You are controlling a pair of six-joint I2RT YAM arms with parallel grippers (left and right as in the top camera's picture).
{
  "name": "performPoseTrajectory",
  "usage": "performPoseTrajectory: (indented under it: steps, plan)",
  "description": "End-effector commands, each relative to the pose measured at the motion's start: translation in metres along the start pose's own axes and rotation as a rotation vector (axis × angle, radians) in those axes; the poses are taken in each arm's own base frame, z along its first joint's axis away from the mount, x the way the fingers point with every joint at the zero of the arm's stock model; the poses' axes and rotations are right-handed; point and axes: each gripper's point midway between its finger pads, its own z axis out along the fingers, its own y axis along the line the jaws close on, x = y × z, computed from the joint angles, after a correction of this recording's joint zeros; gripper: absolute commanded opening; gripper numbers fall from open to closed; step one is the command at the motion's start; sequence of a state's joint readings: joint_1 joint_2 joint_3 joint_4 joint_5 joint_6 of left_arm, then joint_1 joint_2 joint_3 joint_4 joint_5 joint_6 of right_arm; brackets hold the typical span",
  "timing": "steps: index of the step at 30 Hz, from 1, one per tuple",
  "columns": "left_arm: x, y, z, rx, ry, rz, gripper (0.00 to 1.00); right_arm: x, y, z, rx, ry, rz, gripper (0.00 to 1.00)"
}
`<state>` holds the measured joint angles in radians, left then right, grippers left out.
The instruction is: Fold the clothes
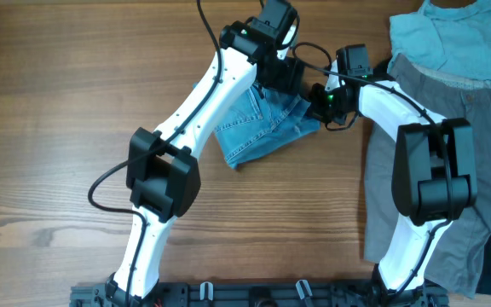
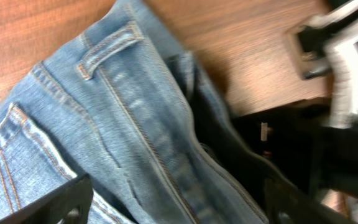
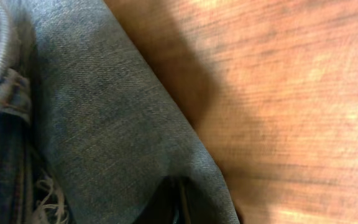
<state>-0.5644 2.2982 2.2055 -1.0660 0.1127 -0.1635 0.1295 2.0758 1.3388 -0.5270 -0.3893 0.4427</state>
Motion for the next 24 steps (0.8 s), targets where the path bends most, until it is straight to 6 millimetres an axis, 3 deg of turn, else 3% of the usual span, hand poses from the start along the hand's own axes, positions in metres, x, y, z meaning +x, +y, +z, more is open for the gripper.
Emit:
performPoseTrajectory:
  steps: [1, 6, 8, 9, 12, 14, 16, 19, 22, 24]
  plan:
    - [0.009, 0.027, -0.005, -0.047, 0.041, -0.043, 0.98, 0.014, -0.013, -0.010, 0.032, 0.043, -0.026, 0.13]
    - [0.022, 0.064, -0.044, -0.097, 0.089, -0.114, 1.00, -0.011, 0.008, -0.081, -0.001, -0.122, -0.089, 0.22]
    - [0.028, 0.077, -0.052, -0.110, 0.111, -0.144, 1.00, -0.019, 0.023, -0.110, -0.040, -0.197, -0.126, 0.25]
    - [0.033, 0.086, -0.055, -0.119, 0.131, -0.164, 1.00, -0.022, 0.040, -0.132, -0.093, -0.247, -0.205, 0.25]
    - [0.044, 0.110, -0.060, -0.141, 0.176, -0.217, 1.00, -0.012, 0.083, -0.174, -0.241, -0.310, -0.345, 0.24]
    - [0.046, 0.123, -0.060, -0.149, 0.181, -0.244, 1.00, -0.003, 0.096, -0.183, -0.273, -0.312, -0.371, 0.21]
    - [0.045, 0.134, -0.059, -0.154, 0.175, -0.266, 1.00, 0.008, 0.103, -0.180, -0.281, -0.281, -0.382, 0.20]
    - [0.042, 0.146, -0.052, -0.136, 0.169, -0.298, 0.75, 0.022, 0.103, -0.149, -0.211, -0.204, -0.389, 0.20]
    - [0.044, 0.137, -0.042, -0.060, 0.194, -0.314, 0.72, 0.024, 0.078, -0.111, -0.049, -0.150, -0.347, 0.19]
    - [0.048, 0.132, -0.034, -0.034, 0.219, -0.316, 0.78, 0.027, 0.050, -0.074, 0.065, -0.080, -0.288, 0.17]
